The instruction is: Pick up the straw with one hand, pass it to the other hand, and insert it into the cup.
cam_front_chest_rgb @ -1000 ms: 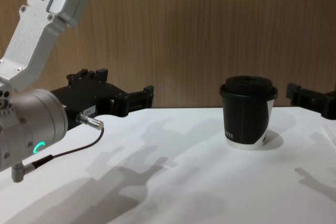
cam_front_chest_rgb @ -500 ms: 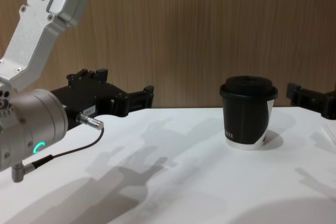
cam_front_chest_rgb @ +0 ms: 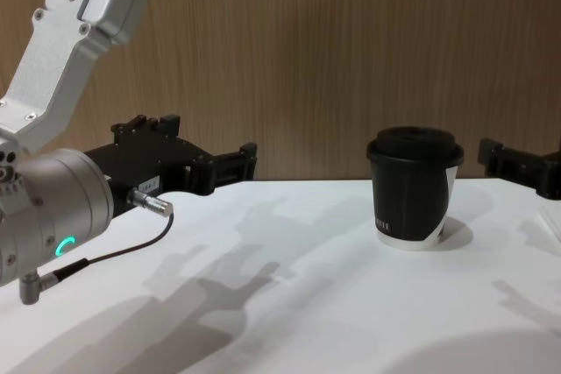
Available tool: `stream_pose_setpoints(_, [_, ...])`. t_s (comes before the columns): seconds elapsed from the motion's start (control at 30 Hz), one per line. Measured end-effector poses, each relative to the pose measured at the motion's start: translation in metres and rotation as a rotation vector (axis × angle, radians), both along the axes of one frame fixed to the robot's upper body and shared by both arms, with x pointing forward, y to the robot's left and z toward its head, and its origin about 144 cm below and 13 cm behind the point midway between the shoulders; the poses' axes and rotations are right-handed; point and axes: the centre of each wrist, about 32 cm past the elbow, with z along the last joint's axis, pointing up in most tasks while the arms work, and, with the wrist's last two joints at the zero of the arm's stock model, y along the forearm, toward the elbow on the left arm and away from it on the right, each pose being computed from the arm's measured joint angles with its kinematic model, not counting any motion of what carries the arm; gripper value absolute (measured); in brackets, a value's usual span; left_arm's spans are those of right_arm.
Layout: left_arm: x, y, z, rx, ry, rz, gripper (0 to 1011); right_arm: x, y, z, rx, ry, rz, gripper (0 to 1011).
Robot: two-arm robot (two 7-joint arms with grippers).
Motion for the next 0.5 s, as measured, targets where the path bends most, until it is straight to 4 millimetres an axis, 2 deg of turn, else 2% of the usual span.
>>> stream_pose_setpoints(0.5, [0.0000, 0.0000, 0.0000, 0.000, 0.000, 0.000, 1003, 0.0000, 0.0000, 0.0000, 0.000, 0.000, 0.000, 1001])
